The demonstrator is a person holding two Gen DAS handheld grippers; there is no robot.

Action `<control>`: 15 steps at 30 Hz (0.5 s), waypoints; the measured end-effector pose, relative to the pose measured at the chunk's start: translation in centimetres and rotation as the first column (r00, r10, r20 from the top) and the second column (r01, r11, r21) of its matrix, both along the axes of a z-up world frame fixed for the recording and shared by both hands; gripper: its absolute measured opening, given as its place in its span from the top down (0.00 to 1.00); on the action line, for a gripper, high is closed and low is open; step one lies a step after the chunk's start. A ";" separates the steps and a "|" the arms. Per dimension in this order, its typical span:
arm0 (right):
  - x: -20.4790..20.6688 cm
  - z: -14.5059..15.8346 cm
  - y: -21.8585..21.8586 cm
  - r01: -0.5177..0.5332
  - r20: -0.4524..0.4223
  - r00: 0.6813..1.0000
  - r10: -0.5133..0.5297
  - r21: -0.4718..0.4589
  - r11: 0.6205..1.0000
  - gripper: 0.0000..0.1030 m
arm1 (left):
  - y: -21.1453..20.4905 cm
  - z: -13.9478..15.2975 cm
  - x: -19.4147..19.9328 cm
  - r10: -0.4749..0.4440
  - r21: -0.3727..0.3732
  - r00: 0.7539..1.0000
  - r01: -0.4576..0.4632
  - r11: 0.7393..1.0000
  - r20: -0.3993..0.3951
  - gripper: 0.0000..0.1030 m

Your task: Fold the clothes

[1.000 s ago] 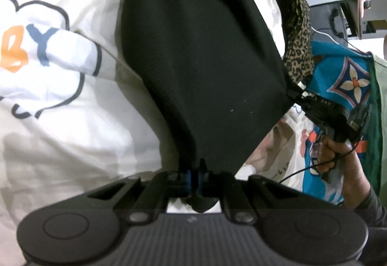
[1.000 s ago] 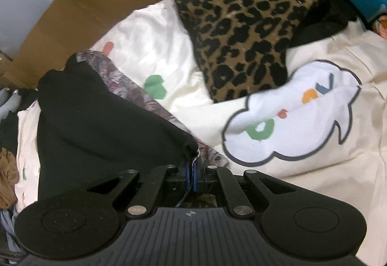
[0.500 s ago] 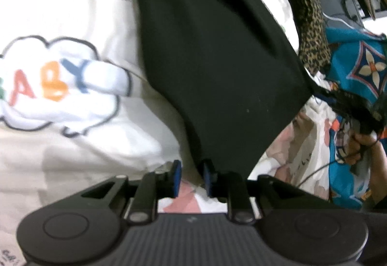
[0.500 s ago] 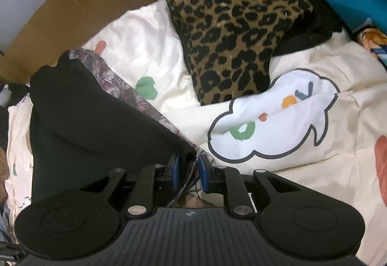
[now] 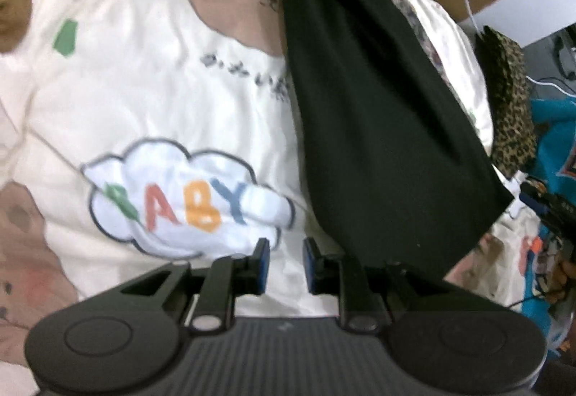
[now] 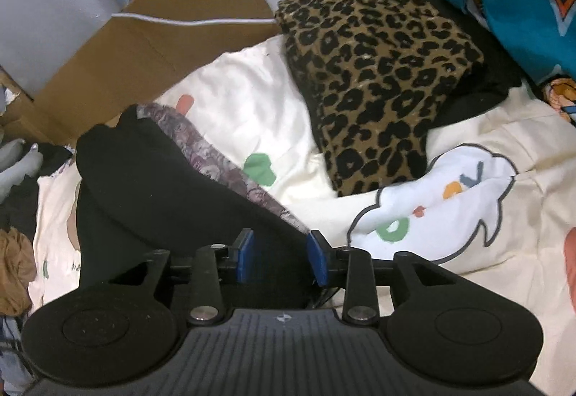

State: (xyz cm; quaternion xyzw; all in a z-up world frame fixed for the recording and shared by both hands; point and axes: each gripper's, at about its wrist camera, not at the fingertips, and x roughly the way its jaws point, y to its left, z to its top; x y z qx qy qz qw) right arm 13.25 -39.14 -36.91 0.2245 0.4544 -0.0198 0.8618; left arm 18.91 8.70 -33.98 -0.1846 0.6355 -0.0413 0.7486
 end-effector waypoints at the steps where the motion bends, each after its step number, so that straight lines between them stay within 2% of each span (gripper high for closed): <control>1: 0.1 0.0 0.5 -0.028 -0.006 1.000 0.028 -0.004 1.000 0.61 | 0.0 0.3 0.6 0.007 0.013 1.000 -0.007 1.000 -0.006 0.81; 4: 0.3 0.5 1.3 -0.093 0.022 0.995 0.093 0.003 0.996 0.61 | 0.1 1.2 2.7 0.039 0.048 0.999 -0.038 0.998 -0.018 0.81; 9: 0.9 0.4 1.8 -0.093 0.069 0.994 0.089 0.053 0.994 0.61 | 0.5 3.5 6.8 0.110 0.083 0.994 -0.110 0.990 0.006 0.81; 15: 2.1 0.4 2.4 -0.129 0.113 0.987 0.118 0.091 0.988 0.61 | -2.5 6.0 12.0 0.076 0.122 0.994 -0.084 0.989 0.074 0.81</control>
